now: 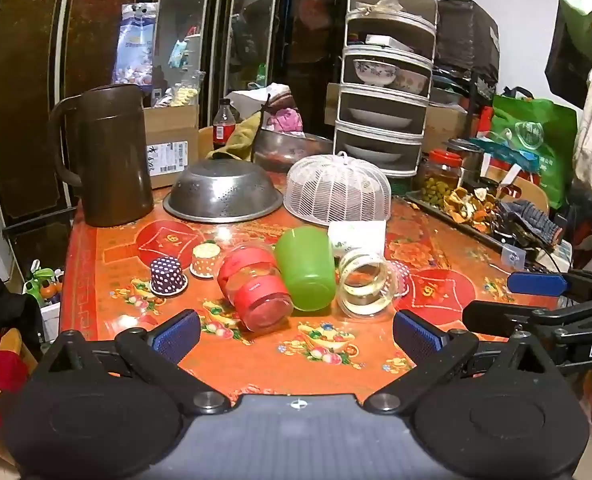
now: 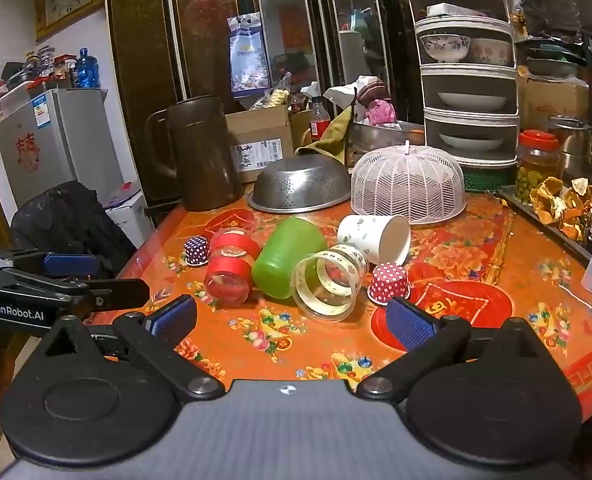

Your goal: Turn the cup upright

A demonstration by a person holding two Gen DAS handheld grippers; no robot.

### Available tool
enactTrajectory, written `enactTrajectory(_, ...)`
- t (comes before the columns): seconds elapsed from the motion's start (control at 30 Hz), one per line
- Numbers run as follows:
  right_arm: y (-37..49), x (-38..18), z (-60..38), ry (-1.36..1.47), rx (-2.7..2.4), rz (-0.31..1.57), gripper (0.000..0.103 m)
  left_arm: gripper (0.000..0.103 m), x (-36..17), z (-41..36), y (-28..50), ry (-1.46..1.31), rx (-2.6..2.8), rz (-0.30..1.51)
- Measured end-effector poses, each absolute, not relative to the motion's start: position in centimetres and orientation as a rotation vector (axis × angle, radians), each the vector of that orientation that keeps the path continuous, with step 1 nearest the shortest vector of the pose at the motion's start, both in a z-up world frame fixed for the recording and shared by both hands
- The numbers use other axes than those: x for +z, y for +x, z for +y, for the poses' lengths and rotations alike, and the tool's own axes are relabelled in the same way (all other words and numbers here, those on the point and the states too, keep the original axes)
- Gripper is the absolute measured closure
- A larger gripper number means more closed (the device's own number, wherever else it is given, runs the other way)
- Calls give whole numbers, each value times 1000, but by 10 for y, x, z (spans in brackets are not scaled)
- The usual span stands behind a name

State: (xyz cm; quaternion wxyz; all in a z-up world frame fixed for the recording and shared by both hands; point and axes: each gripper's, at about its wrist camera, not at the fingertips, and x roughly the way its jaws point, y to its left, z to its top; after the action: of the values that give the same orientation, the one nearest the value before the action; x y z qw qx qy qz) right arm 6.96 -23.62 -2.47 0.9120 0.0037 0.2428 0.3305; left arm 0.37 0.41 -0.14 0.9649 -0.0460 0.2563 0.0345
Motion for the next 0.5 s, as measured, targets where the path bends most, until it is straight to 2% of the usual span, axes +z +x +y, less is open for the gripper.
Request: enactTrajectory(0.5, 65, -19, -226, -28, 699, 496, 1, 0, -2, 11, 6, -104, 97, 511)
